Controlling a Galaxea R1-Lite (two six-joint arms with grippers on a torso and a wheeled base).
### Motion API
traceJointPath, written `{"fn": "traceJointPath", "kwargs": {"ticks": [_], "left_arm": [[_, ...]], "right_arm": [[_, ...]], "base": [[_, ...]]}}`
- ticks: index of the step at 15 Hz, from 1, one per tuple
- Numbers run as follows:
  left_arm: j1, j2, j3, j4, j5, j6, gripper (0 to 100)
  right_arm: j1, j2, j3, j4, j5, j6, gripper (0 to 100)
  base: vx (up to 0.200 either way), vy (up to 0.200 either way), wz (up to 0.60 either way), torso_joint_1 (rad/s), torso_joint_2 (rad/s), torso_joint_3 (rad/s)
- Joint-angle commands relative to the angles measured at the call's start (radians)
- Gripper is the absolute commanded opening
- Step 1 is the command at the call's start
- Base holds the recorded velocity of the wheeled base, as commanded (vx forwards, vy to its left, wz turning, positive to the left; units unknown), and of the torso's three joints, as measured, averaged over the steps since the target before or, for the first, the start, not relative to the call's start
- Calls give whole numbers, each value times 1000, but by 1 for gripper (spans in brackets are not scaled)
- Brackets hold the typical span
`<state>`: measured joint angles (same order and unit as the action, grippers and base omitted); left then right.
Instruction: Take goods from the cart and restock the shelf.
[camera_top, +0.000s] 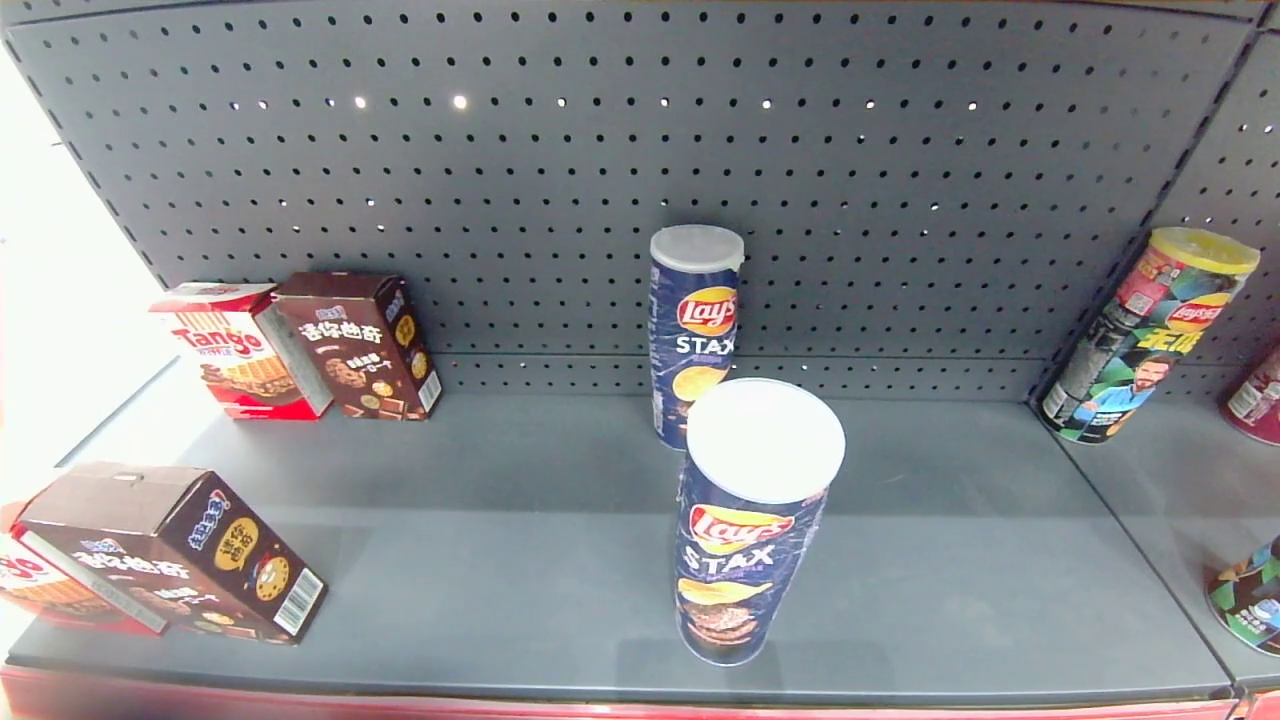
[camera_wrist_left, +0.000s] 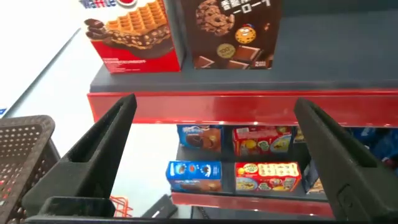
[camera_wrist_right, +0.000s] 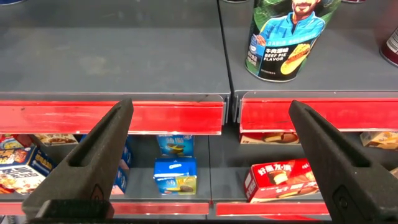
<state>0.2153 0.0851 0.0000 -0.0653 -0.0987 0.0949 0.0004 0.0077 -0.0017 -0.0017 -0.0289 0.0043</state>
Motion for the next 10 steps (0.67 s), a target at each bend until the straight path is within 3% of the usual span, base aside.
{"fn": "traceJointPath", "kwargs": {"ticks": [1,4,6,8,10], "left_arm": [[39,5,0,-1,1,-1,100],[32,7,0,-1,-1,8,100],[-117,10,0,-1,2,-3,100],[-149,5,0,-1,2,-7,100],[-145,4,0,-1,2,-17,100]], "right_arm": [[1,0,0,0,0,0,100],[1,2,0,0,0,0,100],[1,0,0,0,0,0,100],[1,2,0,0,0,0,100],[1,2,0,0,0,0,100]], "base": [[0,0,0,0,0,0],[0,0,0,0,0,0],[0,0,0,0,0,0],[0,0,0,0,0,0],[0,0,0,0,0,0]]}}
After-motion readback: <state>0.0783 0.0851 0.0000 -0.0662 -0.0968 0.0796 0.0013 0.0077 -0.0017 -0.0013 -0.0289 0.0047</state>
